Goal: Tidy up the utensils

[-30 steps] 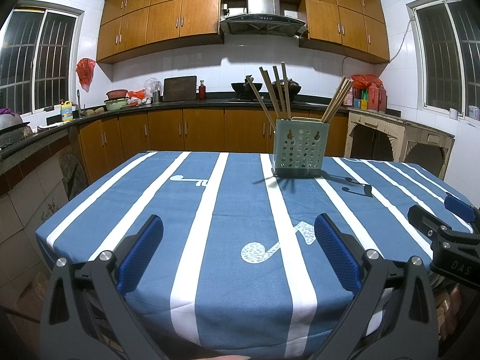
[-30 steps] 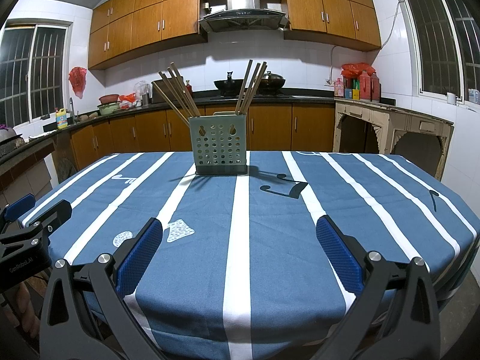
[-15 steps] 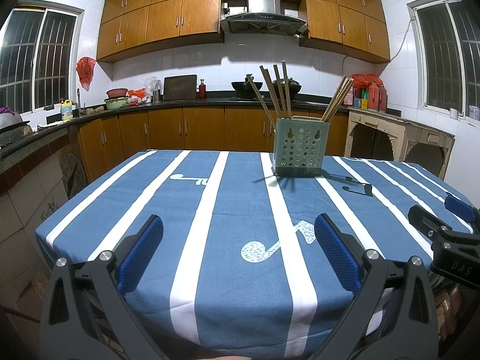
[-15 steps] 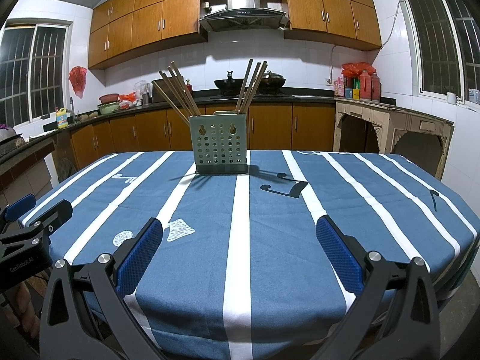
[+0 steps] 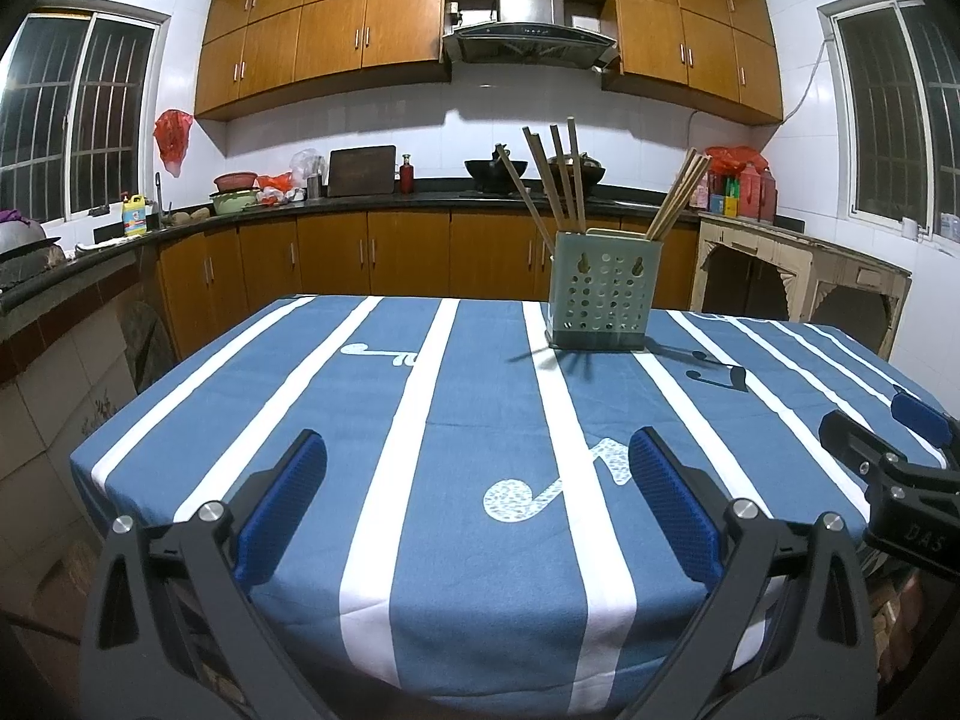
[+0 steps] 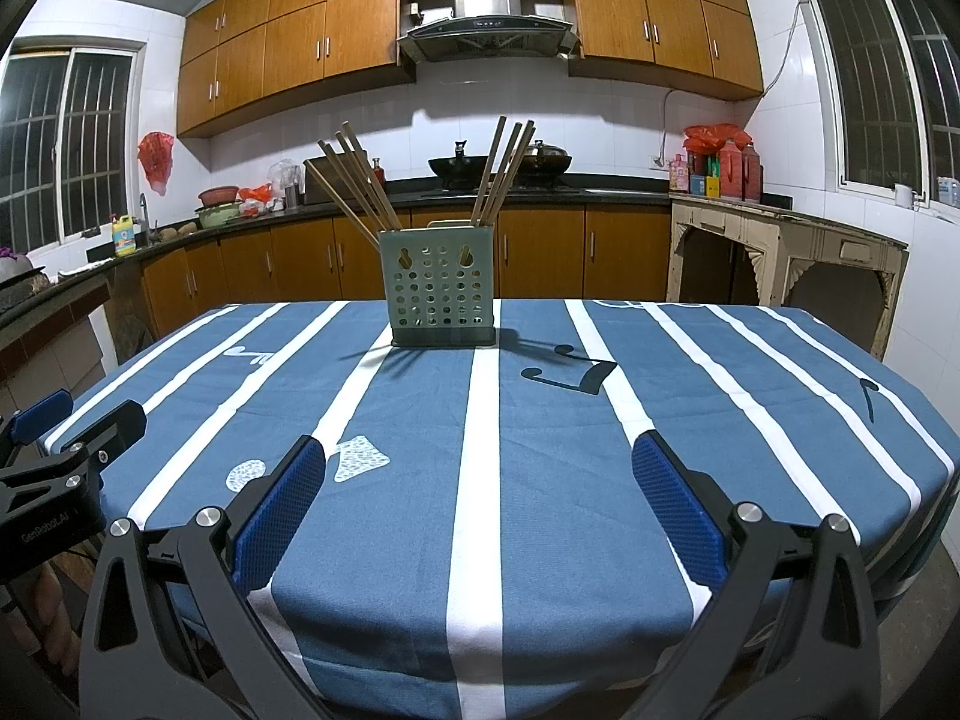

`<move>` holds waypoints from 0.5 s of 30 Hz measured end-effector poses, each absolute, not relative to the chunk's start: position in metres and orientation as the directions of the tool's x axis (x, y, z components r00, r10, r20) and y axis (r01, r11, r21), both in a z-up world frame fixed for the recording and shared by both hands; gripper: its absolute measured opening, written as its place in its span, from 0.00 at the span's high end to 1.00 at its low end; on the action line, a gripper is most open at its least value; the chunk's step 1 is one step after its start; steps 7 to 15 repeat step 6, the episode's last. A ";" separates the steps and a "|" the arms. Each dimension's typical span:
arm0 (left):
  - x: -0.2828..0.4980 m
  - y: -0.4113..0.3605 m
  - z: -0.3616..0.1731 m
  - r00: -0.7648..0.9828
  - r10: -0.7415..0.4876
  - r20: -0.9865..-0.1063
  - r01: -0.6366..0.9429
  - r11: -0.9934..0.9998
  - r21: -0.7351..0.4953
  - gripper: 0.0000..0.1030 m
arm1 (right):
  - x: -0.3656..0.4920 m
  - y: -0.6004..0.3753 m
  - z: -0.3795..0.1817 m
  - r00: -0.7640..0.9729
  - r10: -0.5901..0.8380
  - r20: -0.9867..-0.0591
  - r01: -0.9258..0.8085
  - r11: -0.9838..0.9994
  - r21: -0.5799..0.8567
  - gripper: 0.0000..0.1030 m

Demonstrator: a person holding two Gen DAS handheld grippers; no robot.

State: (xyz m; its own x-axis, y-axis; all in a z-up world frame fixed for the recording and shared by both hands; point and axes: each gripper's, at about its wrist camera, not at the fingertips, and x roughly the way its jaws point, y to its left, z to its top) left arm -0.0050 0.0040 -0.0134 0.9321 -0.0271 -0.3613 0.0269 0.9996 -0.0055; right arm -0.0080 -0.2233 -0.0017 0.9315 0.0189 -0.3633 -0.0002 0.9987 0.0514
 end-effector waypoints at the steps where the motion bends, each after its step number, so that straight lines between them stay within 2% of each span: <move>1: -0.004 0.004 -0.013 0.932 -0.028 -0.361 0.027 1.000 -0.007 0.04 | -0.008 -0.223 -0.002 0.931 0.019 -0.363 0.000 0.999 0.051 0.02; 15: -0.005 0.004 -0.013 0.932 -0.030 -0.362 0.029 1.000 -0.008 0.04 | -0.008 -0.224 -0.001 0.931 0.019 -0.364 0.000 0.999 0.052 0.02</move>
